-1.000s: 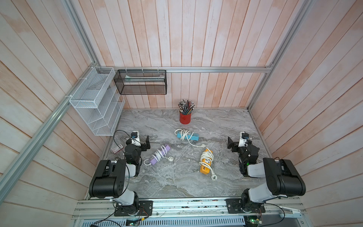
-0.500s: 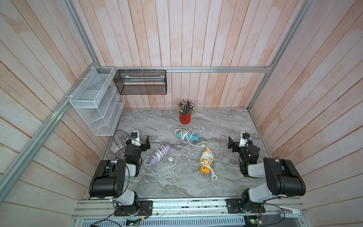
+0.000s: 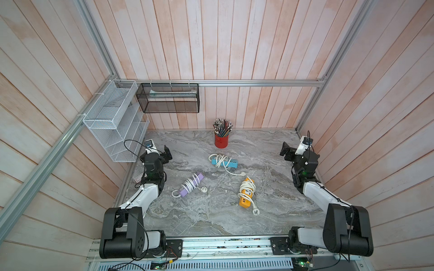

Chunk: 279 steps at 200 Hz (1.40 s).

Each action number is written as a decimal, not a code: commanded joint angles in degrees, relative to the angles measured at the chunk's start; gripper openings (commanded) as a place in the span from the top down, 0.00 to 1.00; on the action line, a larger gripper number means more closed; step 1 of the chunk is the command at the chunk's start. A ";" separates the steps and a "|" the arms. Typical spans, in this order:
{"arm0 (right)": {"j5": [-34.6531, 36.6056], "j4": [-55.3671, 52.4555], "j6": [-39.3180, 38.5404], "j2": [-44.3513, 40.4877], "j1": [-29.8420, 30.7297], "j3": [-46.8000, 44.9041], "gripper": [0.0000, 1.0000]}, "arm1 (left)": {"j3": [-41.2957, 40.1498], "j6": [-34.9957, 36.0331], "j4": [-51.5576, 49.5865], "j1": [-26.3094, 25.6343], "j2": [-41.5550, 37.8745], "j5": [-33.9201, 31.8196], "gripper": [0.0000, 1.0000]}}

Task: Unwrap the cord wrapped around the power strip
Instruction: Pick up the power strip from the center of the board.

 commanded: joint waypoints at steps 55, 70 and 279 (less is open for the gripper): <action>-20.50 -37.29 7.68 9.92 4.74 24.50 0.02 | 21.37 -4.43 -34.84 -8.14 5.02 21.20 0.00; -27.12 -41.28 9.65 12.88 4.78 28.18 0.01 | 24.43 -5.41 -38.37 -8.17 6.77 26.48 0.00; -45.19 -38.19 23.72 32.17 17.79 28.95 0.05 | 18.46 -9.00 -33.83 -12.07 5.43 35.87 0.00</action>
